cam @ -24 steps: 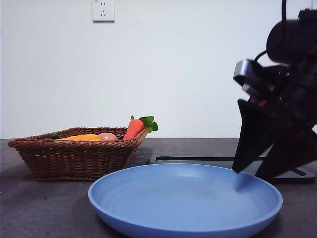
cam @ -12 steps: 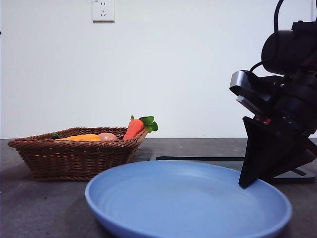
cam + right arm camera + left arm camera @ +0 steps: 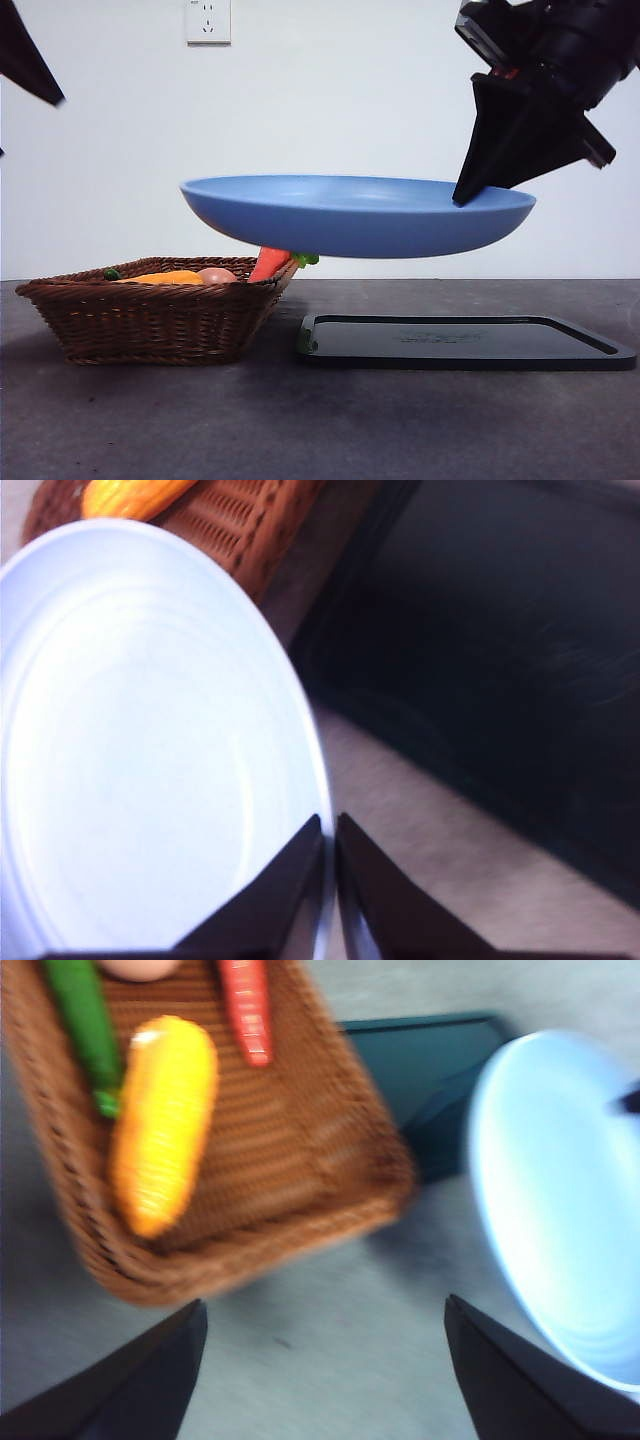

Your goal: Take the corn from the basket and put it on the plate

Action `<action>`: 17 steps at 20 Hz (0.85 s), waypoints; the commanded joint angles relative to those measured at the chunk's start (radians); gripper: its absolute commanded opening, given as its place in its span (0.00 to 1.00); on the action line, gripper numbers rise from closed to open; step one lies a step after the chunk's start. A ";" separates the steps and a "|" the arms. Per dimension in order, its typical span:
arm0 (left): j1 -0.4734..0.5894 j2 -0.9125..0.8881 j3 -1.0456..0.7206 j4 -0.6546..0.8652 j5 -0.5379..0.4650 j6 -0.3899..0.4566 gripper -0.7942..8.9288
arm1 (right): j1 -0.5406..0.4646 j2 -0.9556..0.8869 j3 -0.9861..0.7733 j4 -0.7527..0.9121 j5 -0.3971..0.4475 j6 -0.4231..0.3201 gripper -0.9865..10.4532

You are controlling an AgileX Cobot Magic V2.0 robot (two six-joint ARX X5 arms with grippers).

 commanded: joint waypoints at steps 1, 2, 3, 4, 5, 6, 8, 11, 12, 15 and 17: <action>-0.040 0.090 0.052 0.056 -0.093 0.040 0.48 | -0.016 0.010 0.045 0.003 0.013 -0.010 0.09; -0.057 0.144 0.080 0.073 -0.152 0.056 0.48 | -0.031 0.010 0.058 0.003 0.013 -0.007 0.09; -0.070 0.196 0.109 0.081 -0.196 0.068 0.48 | -0.042 0.010 0.065 0.003 0.012 -0.007 0.09; -0.084 0.261 0.143 0.092 -0.224 0.082 0.48 | -0.051 0.010 0.067 0.003 0.011 -0.007 0.09; -0.095 0.318 0.177 0.093 -0.228 0.093 0.48 | -0.059 0.010 0.067 -0.002 0.012 -0.008 0.09; -0.106 0.386 0.217 0.092 -0.229 0.101 0.48 | -0.069 0.010 0.067 -0.010 0.011 -0.008 0.09; -0.126 0.510 0.292 0.092 -0.267 0.126 0.47 | -0.087 0.010 0.067 -0.011 0.011 -0.009 0.09; -0.161 0.663 0.396 0.089 -0.307 0.169 0.47 | -0.105 0.010 0.067 -0.011 0.008 -0.009 0.09; -0.167 0.705 0.425 0.090 -0.313 0.179 0.47 | -0.111 0.010 0.067 -0.012 0.008 -0.010 0.09; -0.182 0.801 0.485 0.091 -0.346 0.206 0.47 | -0.123 0.010 0.067 -0.016 0.005 -0.012 0.09; -0.182 0.850 0.505 0.093 -0.351 0.220 0.47 | -0.126 0.010 0.066 -0.017 0.005 -0.012 0.09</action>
